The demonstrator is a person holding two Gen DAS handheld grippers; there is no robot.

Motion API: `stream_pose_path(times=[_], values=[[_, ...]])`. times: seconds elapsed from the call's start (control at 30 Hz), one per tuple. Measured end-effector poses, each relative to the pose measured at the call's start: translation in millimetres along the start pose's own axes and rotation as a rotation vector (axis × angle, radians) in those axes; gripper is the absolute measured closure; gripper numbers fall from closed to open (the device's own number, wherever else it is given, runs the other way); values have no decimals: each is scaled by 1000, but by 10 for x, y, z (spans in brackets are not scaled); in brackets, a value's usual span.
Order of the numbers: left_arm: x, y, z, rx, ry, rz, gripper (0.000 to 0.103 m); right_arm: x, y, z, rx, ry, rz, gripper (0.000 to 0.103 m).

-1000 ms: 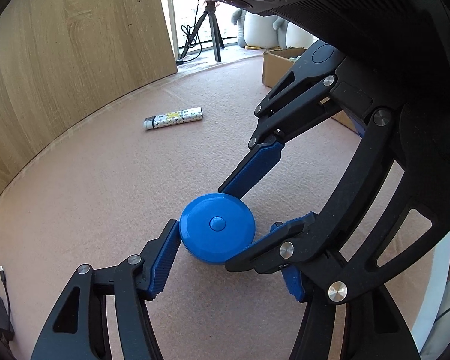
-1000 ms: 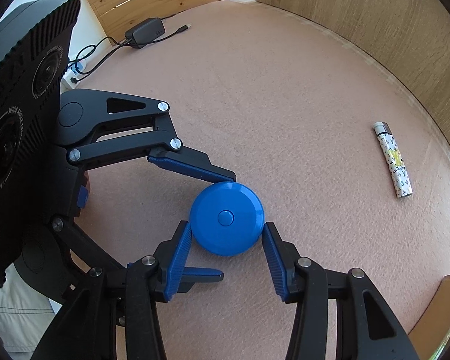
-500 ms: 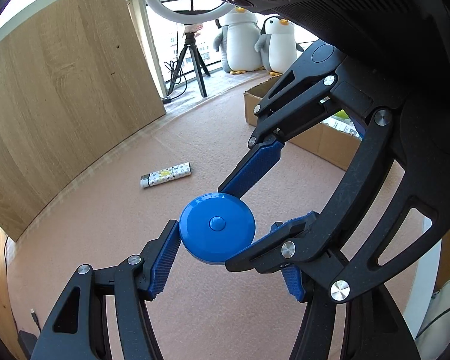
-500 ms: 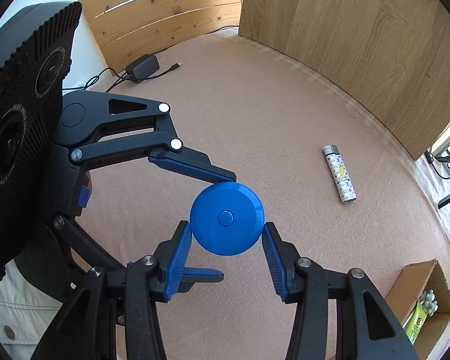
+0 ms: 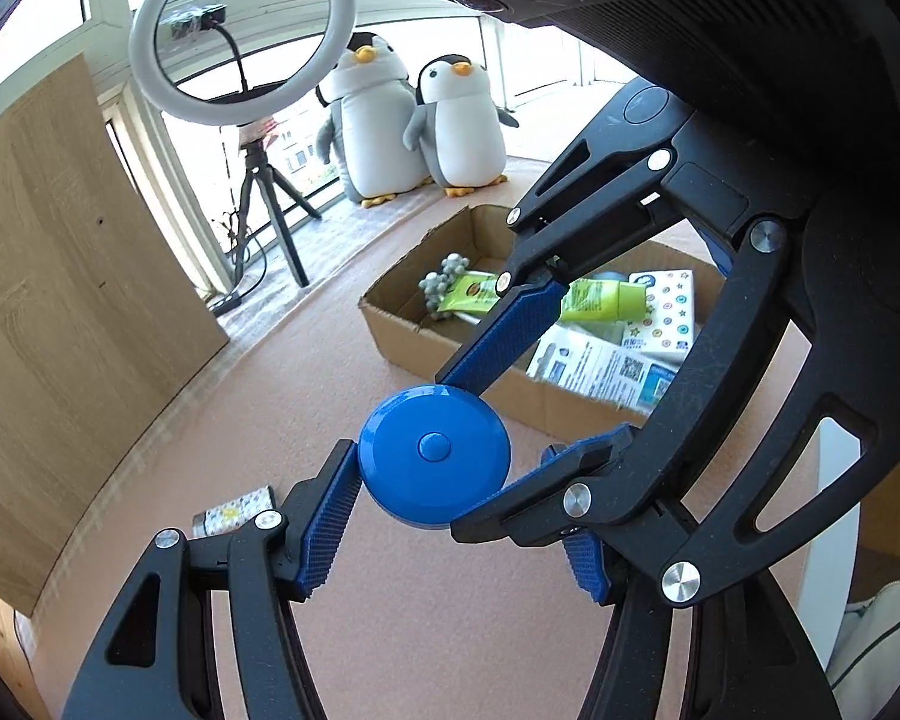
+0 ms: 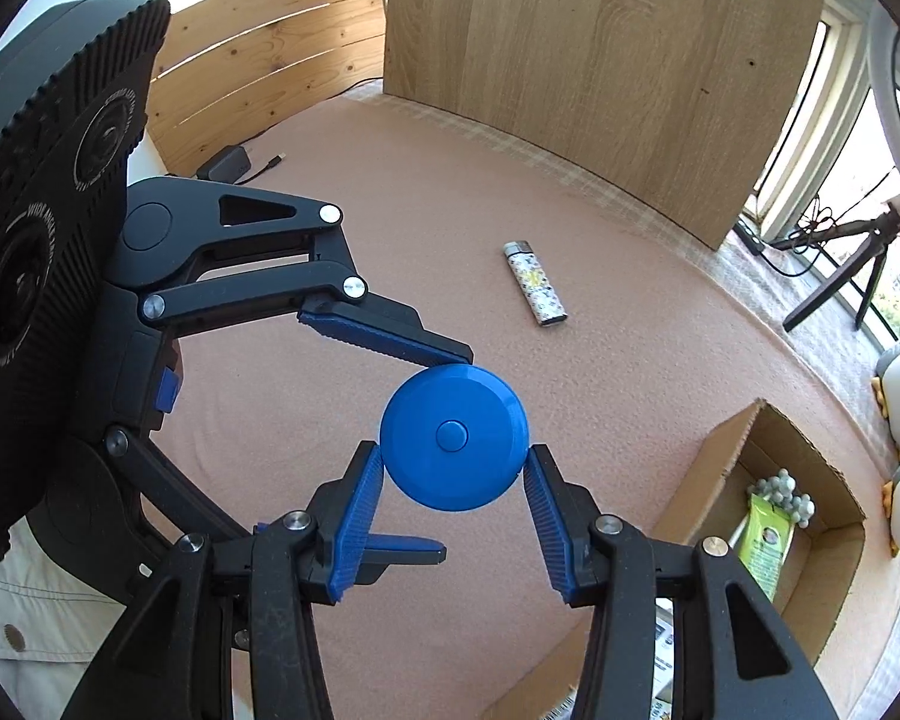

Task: Organize objects
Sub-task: 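Carry the tape measure over the box and open the right gripper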

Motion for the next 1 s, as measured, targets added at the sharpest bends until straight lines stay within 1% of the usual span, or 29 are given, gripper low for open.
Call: stream_pose_path(times=[0.2, 0.27, 0.33, 0.47, 0.53, 0.6, 0.63, 0.67, 0.73, 0.8, 0.9, 1.0], values=[[447, -159, -547, 44, -73, 63, 37, 416, 412, 315, 24, -78, 62, 59], [586, -276, -722, 57, -89, 91, 37, 544, 543, 437, 34, -103, 83, 59], [713, -331, -850, 65, -101, 118, 37, 653, 653, 558, 44, -130, 104, 59], [955, -419, -988, 69, -125, 156, 37, 827, 824, 809, 63, -182, 131, 59], [1030, -466, -1020, 67, -137, 165, 37, 894, 860, 914, 67, -202, 136, 59], [1088, -509, -1021, 49, -126, 184, 35, 958, 852, 966, 68, -216, 142, 59], [1108, -539, -1001, 38, -128, 183, 31, 975, 865, 1002, 71, -223, 147, 59], [1090, -565, -972, 35, -133, 149, 24, 985, 872, 1029, 74, -226, 150, 58], [1029, -584, -912, 40, -143, 91, 15, 981, 862, 1104, 65, -225, 157, 57], [944, -582, -850, 37, -130, 85, 13, 1010, 855, 1163, 57, -231, 183, 56], [767, -588, -755, 19, -86, 74, 13, 1048, 867, 1216, 68, -260, 189, 56], [583, -555, -625, 2, -42, 57, 13, 1067, 882, 1210, 70, -264, 207, 56]])
Point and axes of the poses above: each gripper's, at about its wrist camera, not at the fingertips, and y roughly against the way its jaws point, x to its right, z to its underside, the point moved 8 cm from there along -y, roughly the way its jaws point, and after that the axes turned 12 degrees about -z, right-handed, at the moved point
